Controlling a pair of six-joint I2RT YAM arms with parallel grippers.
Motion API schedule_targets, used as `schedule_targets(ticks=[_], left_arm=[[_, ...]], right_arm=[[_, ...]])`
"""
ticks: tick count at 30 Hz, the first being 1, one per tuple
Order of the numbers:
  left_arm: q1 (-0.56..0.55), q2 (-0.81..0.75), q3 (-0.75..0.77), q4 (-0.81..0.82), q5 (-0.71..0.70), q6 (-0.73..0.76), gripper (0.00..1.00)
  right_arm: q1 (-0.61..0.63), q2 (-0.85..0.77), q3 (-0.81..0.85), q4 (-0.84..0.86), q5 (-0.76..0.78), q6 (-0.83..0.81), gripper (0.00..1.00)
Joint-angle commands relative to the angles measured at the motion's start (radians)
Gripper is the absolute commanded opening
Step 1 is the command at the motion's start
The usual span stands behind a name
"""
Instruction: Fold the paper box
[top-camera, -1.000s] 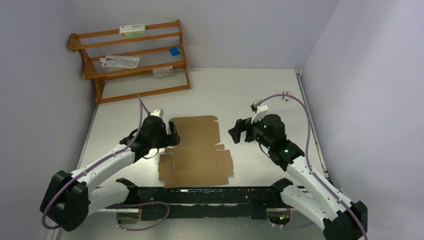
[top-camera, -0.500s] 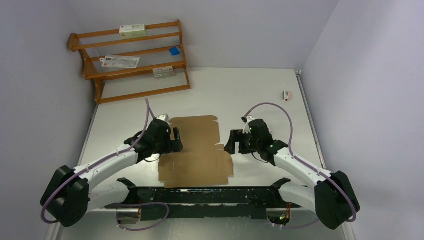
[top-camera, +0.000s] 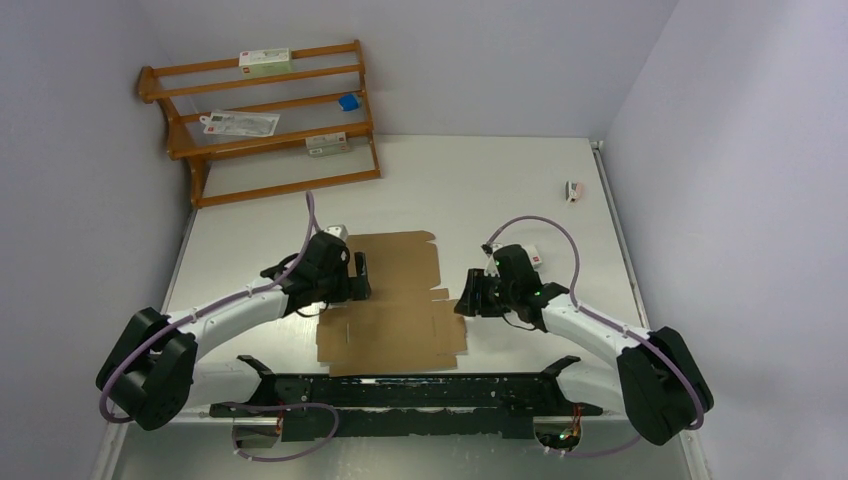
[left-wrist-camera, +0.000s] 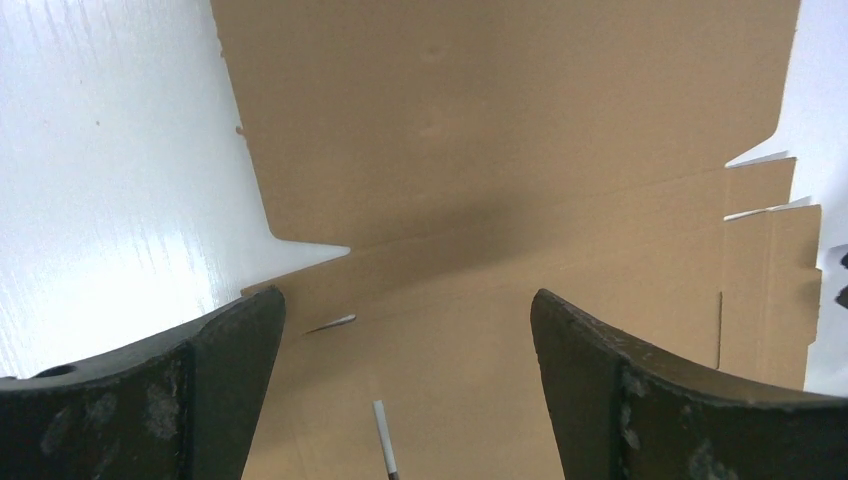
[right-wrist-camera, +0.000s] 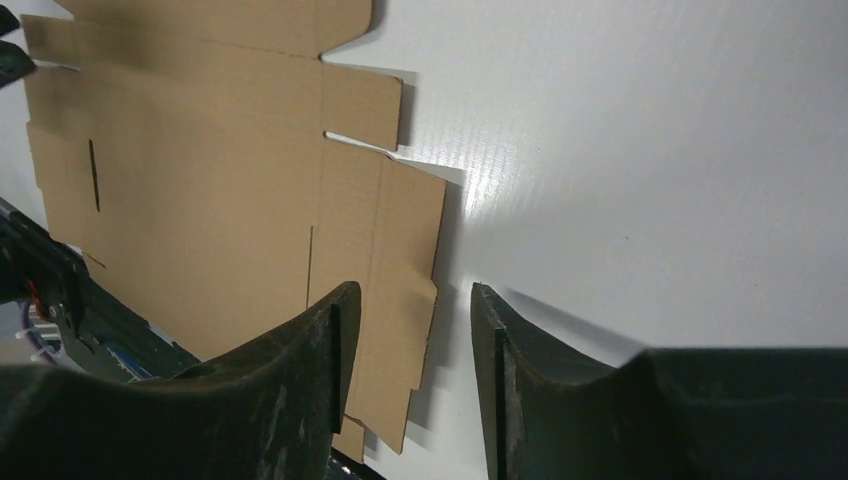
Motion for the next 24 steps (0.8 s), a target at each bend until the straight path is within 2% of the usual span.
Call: schedule_targets(ticks=[1,4,8,14,17,24], left_arm=[[-0.006,-0.017,0.045,0.021,-0.009,0.035,0.98],[-0.006,-0.023,0.076,-0.003,-0.037,0.062,0.98],[-0.006,-0.025,0.135,-0.036,-0.089,0.112,0.98],[-0.006,-0.024,0.218,-0.094,-0.163,0.2,0.98],[-0.005,-0.04,0.239,-0.111,-0.18,0.23,0.98],[0.001,-0.07,0.292,-0.166,-0.182,0.28,0.98]], right_arm=[[0.005,0.036,-0.026,0.038,-0.022,0.021,0.47],[0.007,0.061,-0.03,0.052,-0.036,0.025,0.43],[0.006,0.081,-0.034,0.087,-0.063,0.028,0.33],[0.007,0.155,0.019,0.113,-0.051,0.0,0.11],[0.004,0.202,0.047,0.18,-0.018,-0.014,0.03],[-0.016,0.429,0.338,0.125,0.098,-0.191,0.0]])
